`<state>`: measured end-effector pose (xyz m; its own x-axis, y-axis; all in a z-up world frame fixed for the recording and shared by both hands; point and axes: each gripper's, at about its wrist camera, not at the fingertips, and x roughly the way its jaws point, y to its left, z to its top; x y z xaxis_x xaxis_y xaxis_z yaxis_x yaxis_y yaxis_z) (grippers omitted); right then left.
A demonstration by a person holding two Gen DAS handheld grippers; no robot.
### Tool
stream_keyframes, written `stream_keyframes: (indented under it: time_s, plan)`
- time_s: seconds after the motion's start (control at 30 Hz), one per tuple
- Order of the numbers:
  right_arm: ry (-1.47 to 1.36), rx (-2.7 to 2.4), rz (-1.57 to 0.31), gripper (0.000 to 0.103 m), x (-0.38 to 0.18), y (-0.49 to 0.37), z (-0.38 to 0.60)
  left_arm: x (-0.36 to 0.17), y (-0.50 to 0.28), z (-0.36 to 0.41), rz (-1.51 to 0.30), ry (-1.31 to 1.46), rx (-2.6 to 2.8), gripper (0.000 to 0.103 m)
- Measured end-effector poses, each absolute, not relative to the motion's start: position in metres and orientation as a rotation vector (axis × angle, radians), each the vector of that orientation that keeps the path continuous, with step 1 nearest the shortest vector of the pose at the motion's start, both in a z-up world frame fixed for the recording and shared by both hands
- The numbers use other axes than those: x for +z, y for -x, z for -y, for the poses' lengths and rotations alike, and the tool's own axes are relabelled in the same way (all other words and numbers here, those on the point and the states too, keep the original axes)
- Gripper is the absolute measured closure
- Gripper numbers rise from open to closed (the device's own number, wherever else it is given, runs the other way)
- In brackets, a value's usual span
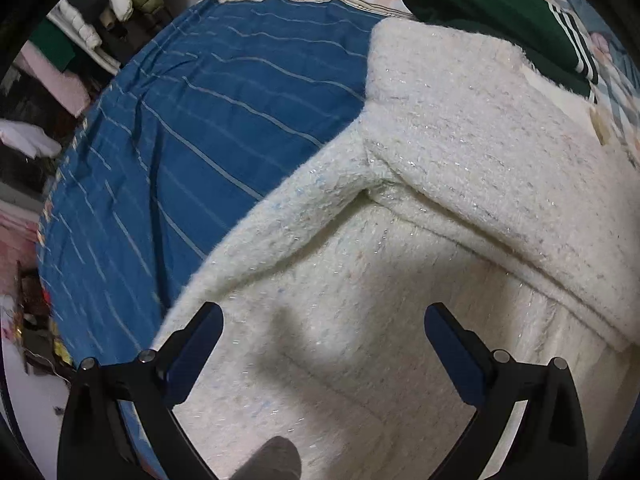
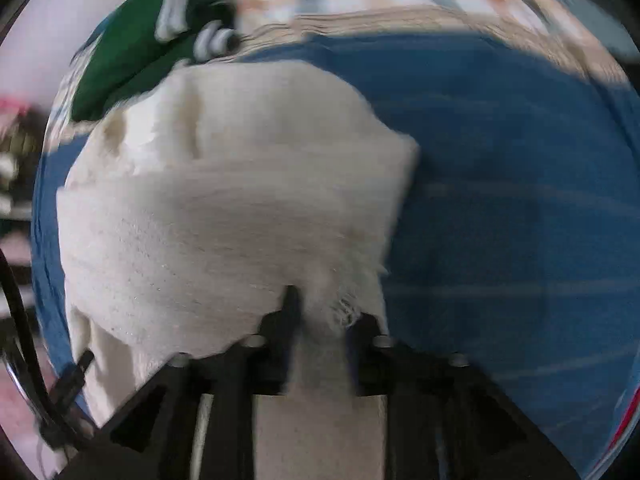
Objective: Fold large clothes
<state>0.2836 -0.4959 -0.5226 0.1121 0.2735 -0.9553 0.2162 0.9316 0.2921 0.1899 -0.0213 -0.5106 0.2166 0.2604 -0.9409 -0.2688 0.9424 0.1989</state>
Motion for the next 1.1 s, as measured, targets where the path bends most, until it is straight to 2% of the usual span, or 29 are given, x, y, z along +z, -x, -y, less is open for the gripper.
stream_keyframes:
  time_s: [0.03,0.17,0.3,0.37,0.4,0.5,0.63,0.77,0.87,0.9,0.93,1.0,1.1]
  plan:
    - [-0.415,0.008,-1.453,0.055,-0.514,-0.277,0.501,-0.506,-0.190,0.023,-1.294,-0.018,0.361,0.000]
    - [-0.406,-0.041,-1.352,0.055,-0.463,-0.251,0.501,-0.494,-0.194,0.027,-1.278,-0.101,0.357,0.000]
    - [-0.421,0.081,-1.314,0.055,-0.443,-0.244,0.480,-0.487,-0.213,0.037,-1.264,-0.088,0.337,0.000]
    - [-0.436,0.158,-1.335,0.062,-0.455,-0.253,0.467,-0.488,-0.226,0.046,-1.248,-0.078,0.319,0.000]
    - [-0.437,0.170,-1.343,0.073,-0.459,-0.259,0.463,-0.490,-0.237,0.054,-1.229,-0.079,0.312,0.000]
    - [-0.396,0.155,-1.399,0.076,-0.493,-0.282,0.452,-0.499,-0.267,0.068,-1.198,-0.104,0.319,0.000]
    - [-0.316,0.061,-1.478,0.091,-0.541,-0.313,0.455,-0.547,-0.301,0.084,-1.271,-0.195,0.327,0.000]
    - [-0.235,0.059,-1.540,0.090,-0.541,-0.329,0.449,-0.545,-0.302,0.090,-1.248,-0.239,0.368,0.000]
    - [-0.202,0.110,-1.529,0.079,-0.518,-0.322,0.452,-0.529,-0.287,0.094,-1.233,-0.249,0.419,0.000]
    - [-0.196,0.125,-1.518,0.062,-0.511,-0.318,0.455,-0.522,-0.279,0.096,-1.223,-0.266,0.453,0.000]
    - [-0.189,0.146,-1.502,0.040,-0.501,-0.311,0.460,-0.512,-0.265,0.101,-1.206,-0.285,0.491,0.000]
    - [-0.187,0.173,-1.488,0.022,-0.485,-0.297,0.471,-0.498,-0.246,0.108,-1.185,-0.297,0.542,0.000]
    - [-0.168,0.182,-1.500,0.022,-0.471,-0.271,0.504,-0.475,-0.209,0.130,-1.152,-0.348,0.637,0.000]
